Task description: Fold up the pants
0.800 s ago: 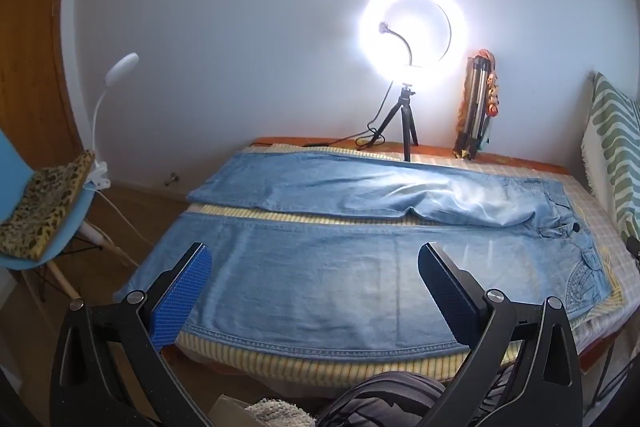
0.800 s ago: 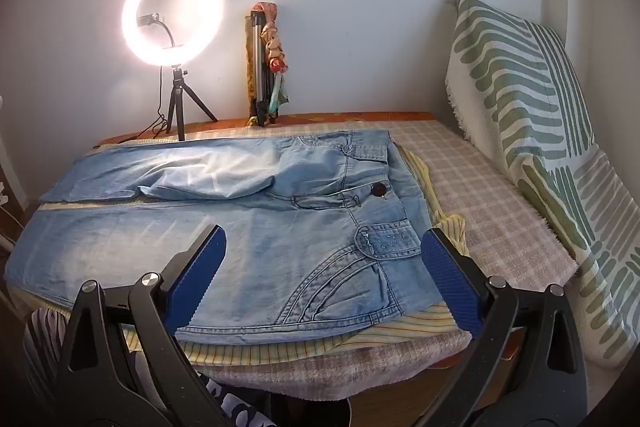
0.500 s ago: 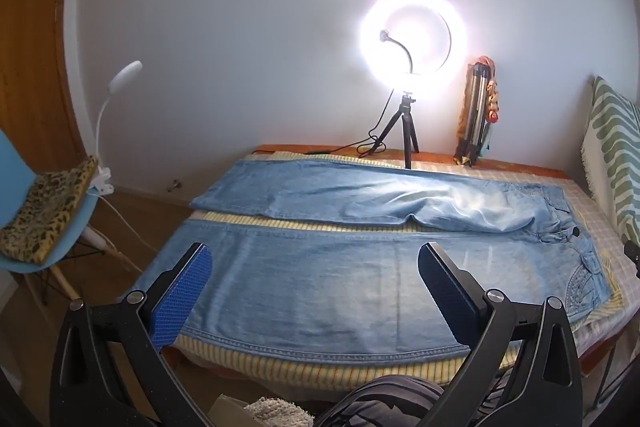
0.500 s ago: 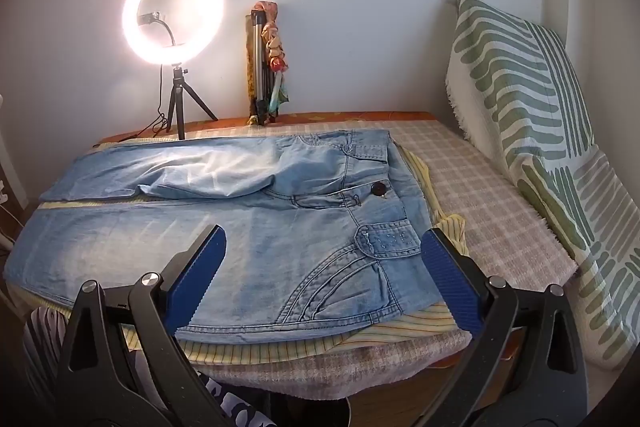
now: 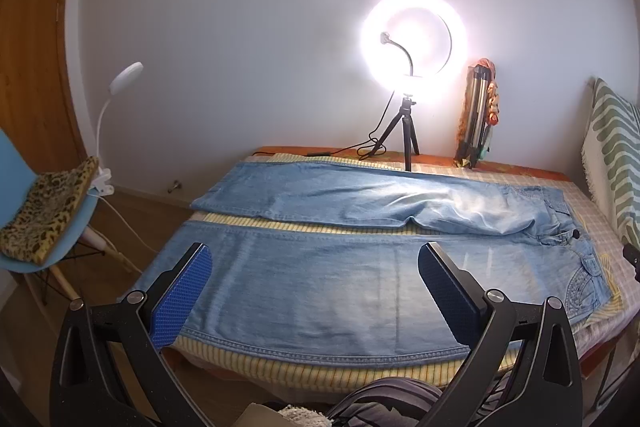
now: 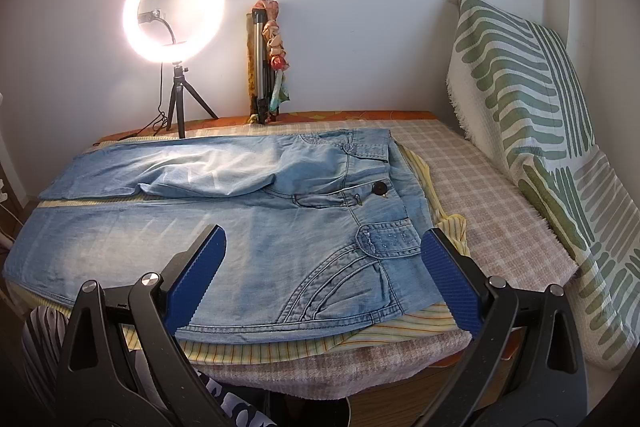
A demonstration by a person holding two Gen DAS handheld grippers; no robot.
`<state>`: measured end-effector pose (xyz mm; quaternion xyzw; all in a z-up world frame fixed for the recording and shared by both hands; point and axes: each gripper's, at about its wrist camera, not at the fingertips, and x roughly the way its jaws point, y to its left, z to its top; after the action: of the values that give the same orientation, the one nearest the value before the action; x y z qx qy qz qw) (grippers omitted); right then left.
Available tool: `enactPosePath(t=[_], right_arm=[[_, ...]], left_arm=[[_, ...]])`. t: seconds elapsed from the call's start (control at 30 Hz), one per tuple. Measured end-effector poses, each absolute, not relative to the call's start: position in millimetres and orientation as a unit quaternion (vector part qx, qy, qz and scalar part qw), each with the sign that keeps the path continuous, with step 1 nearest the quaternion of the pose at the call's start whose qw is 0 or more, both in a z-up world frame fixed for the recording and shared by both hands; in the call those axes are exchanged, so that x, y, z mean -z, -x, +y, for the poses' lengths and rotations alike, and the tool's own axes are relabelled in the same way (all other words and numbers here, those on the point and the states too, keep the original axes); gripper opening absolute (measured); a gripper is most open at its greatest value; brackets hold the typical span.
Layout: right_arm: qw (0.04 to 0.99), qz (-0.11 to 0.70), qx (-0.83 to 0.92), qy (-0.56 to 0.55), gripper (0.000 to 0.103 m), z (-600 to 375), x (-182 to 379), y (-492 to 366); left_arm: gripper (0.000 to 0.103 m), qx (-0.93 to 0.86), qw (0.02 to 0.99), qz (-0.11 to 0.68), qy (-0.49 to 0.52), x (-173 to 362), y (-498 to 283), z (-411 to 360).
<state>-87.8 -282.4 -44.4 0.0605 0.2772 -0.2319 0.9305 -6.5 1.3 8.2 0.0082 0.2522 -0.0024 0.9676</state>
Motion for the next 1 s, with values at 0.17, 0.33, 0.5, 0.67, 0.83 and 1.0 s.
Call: enactPosePath(t=[0.17,0.33,0.5,0.67,0.83,1.0], right_arm=[[0.93,0.278,0.232,-0.062,0.1,-283.1,44.8,88.5],[0.93,0.278,0.231,-0.062,0.1,-283.4,45.9,88.9],[0.93,0.279,0.231,-0.062,0.1,-283.6,45.7,88.7],[0.93,0.279,0.231,-0.062,0.1,-283.4,45.3,88.6],[0.93,0.279,0.231,-0.062,0.1,-283.5,45.4,88.8],[0.93,0.279,0.23,-0.062,0.1,-283.2,44.6,88.3]], left_arm=[[0.103,0.004,0.968,0.25,-0.007,-10.5,7.3,1.3],[0.103,0.005,0.968,0.25,-0.007,-12.8,7.7,1.5],[0.103,0.006,0.968,0.249,-0.007,-14.5,7.1,1.2],[0.103,0.006,0.969,0.248,-0.007,-14.5,7.4,-0.1],[0.103,0.006,0.969,0.248,-0.007,-15.5,7.0,-2.1],[0.103,0.007,0.969,0.246,-0.006,-15.1,7.5,-3.1]])
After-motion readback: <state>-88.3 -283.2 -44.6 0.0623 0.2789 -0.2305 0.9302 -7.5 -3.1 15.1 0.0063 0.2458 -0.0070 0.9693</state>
